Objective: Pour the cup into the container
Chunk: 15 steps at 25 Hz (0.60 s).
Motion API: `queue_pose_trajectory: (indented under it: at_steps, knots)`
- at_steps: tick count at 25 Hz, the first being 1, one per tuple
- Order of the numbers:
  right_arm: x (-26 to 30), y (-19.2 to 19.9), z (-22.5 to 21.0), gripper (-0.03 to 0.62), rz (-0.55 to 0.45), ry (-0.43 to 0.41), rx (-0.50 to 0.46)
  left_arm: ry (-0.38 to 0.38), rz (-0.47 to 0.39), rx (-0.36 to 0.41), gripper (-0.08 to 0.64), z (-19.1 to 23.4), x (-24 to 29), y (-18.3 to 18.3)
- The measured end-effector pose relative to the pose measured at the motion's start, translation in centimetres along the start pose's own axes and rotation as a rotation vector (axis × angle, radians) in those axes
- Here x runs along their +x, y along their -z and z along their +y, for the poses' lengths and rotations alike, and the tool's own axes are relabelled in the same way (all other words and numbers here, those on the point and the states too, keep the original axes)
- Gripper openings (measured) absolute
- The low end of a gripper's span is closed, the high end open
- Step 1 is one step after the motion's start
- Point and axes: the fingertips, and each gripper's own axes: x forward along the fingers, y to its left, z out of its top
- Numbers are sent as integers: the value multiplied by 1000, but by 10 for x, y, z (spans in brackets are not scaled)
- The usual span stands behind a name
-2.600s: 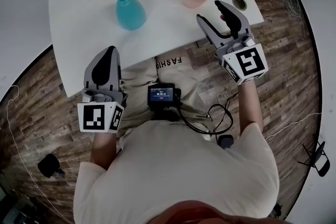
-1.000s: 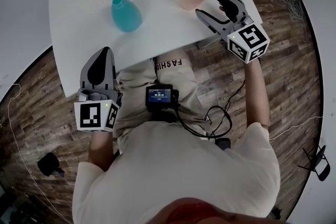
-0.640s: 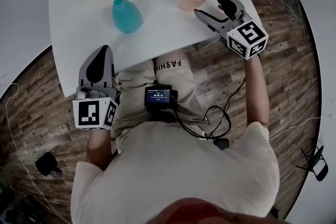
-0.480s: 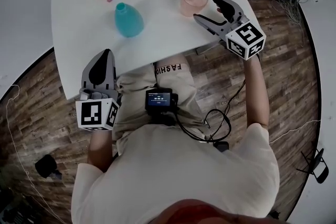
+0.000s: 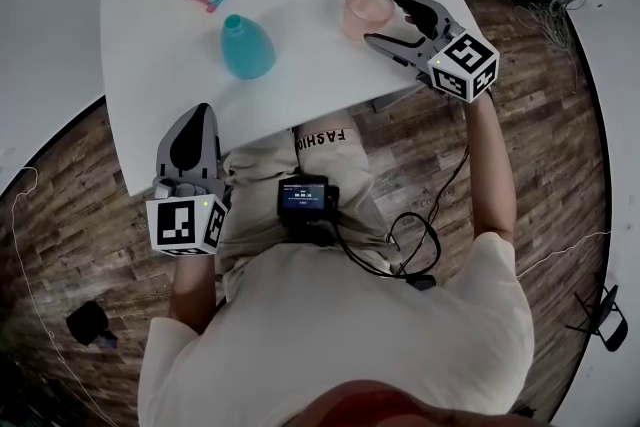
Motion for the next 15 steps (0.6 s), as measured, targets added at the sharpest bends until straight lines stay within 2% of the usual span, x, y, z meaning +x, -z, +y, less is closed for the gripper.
queue_pose_trajectory:
  at_steps: [15]
  knots:
    - [12,-2,0,364,26,-66,-33,-10,-18,3,12,7,-5,-3]
